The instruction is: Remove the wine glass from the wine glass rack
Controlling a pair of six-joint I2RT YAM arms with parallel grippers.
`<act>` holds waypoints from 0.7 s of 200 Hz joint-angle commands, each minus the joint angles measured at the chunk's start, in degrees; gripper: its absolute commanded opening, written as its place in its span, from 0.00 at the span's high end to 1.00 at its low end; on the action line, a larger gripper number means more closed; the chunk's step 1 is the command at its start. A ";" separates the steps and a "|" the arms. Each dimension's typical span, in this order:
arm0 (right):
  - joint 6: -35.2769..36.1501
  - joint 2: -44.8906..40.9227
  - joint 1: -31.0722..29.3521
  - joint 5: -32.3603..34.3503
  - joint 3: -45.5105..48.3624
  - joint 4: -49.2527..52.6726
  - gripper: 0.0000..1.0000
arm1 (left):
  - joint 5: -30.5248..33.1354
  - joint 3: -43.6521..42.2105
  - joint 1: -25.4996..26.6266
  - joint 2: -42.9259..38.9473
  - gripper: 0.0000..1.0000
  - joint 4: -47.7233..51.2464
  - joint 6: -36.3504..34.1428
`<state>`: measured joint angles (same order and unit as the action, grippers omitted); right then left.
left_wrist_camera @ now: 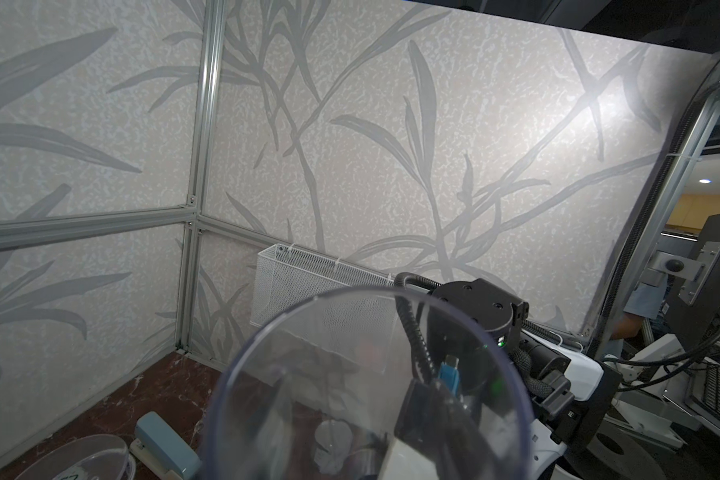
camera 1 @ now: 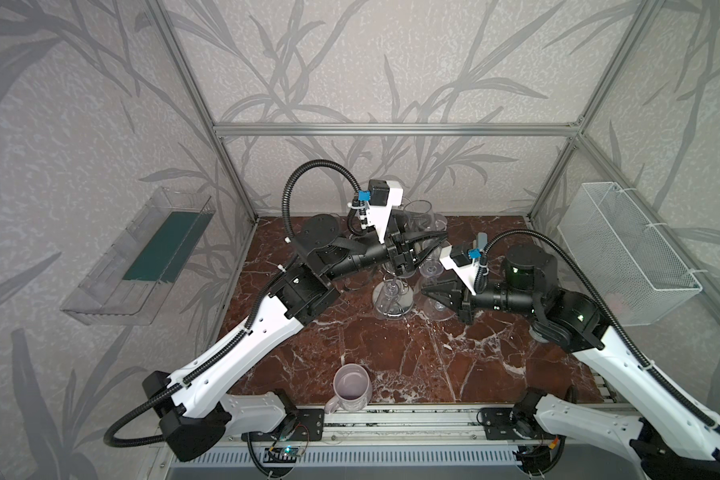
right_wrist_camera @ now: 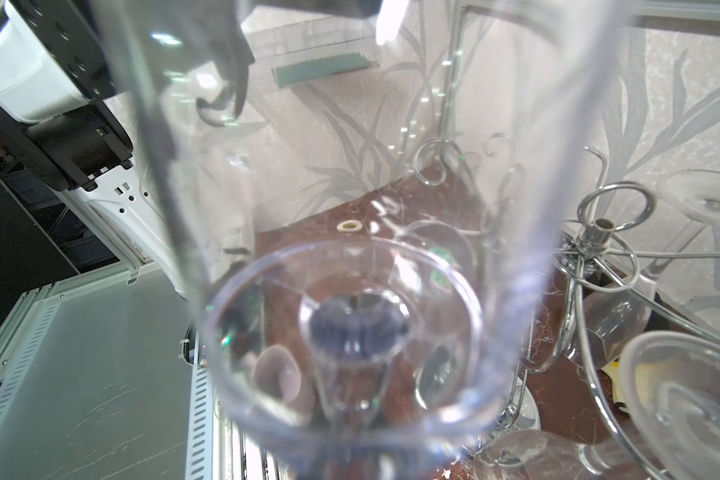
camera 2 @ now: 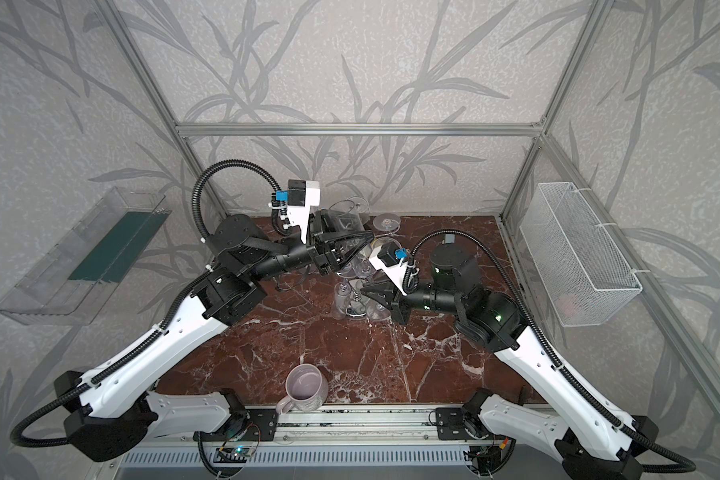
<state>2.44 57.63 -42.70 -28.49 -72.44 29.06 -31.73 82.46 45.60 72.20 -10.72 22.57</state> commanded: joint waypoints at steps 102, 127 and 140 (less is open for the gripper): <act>-2.07 -2.98 -0.90 0.37 2.00 -5.01 0.38 | -0.72 -1.52 -0.34 -2.88 0.66 -4.67 1.18; -1.74 -4.33 -0.90 0.97 2.25 -6.84 0.28 | 1.05 -3.80 -0.34 -5.63 0.66 -4.14 -0.56; -1.58 -5.17 -0.90 1.15 2.48 -8.21 0.26 | 1.98 -4.23 -0.34 -6.97 0.66 -2.19 -1.66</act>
<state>0.97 54.76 -43.24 -27.83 -70.22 25.52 -31.73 78.87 45.60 68.95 -12.25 23.00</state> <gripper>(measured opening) 0.728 0.460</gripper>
